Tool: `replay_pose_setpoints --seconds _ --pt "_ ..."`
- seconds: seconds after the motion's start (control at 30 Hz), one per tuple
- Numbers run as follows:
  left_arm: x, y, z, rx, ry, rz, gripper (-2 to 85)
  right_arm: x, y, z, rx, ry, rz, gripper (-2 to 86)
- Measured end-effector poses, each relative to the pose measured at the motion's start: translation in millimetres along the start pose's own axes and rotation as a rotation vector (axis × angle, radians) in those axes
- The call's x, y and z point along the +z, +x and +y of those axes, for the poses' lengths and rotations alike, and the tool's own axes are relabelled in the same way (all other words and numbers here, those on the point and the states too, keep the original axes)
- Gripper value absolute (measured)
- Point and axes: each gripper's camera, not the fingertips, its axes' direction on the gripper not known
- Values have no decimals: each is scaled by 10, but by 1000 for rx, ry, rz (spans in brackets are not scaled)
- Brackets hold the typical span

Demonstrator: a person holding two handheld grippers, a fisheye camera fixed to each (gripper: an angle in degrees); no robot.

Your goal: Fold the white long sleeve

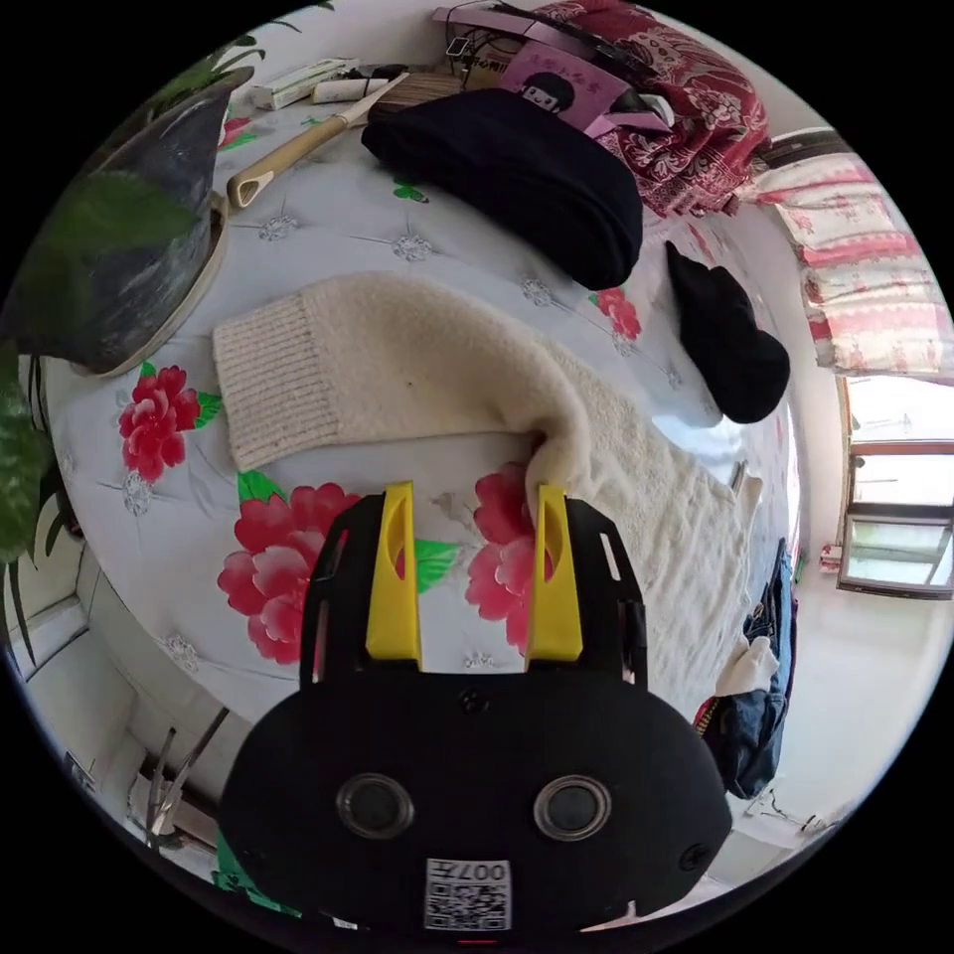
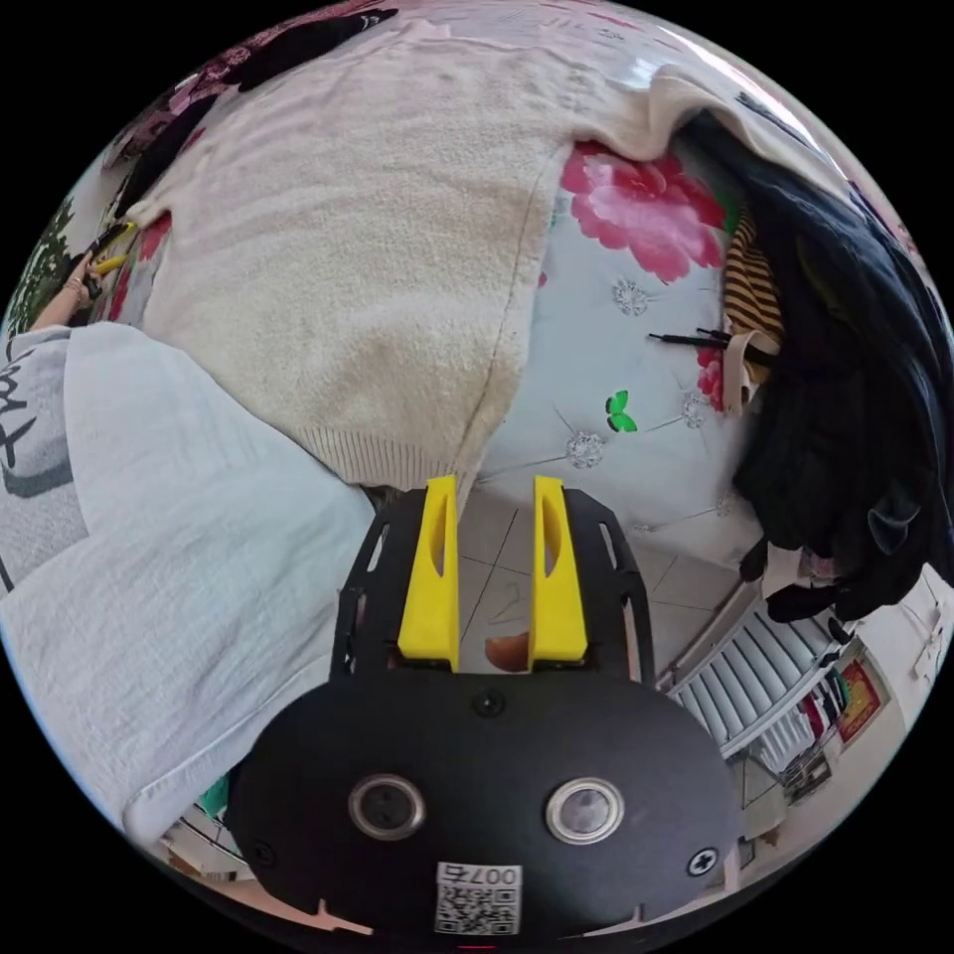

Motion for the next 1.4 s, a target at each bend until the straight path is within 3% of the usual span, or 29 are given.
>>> replay_pose_setpoints --seconds 0.17,0.27,0.4,0.6,0.67,0.7,0.77,0.87,0.93,1.03,1.1,1.2,1.4 --pt "-32 -115 -78 -213 -14 -130 77 -197 -63 -103 68 109 -54 152" --pt "-151 -11 51 -66 121 100 81 -295 -123 -230 57 159 -85 151" --pt "-196 -41 138 -43 171 120 81 -430 -235 -359 17 208 -98 148" --pt "-25 -548 8 -230 160 466 104 -571 -477 -429 -76 249 -65 142" --pt "-8 -524 5 -250 167 505 90 -583 -552 -405 -101 266 -41 138" --pt "-56 -444 31 -253 203 518 39 -583 -564 -400 -105 270 -39 137" --pt "-201 -171 56 -169 253 496 6 -588 -589 -383 -111 287 -41 132" --pt "-619 758 264 218 338 428 -1 -619 -605 -338 -103 339 -46 126" --pt "-810 1814 827 673 347 305 5 -637 -602 -313 -88 388 -56 121" --pt "-509 2822 1833 1112 220 224 40 -615 -550 -328 -38 471 -114 111" --pt "-118 3169 2403 1288 100 154 80 -561 -495 -383 -2 505 -189 105" --pt "448 3363 3018 1353 -61 7 116 -438 -407 -503 56 542 -304 93" --pt "524 3091 3236 1265 -64 -86 99 -247 -383 -906 47 534 -379 61"
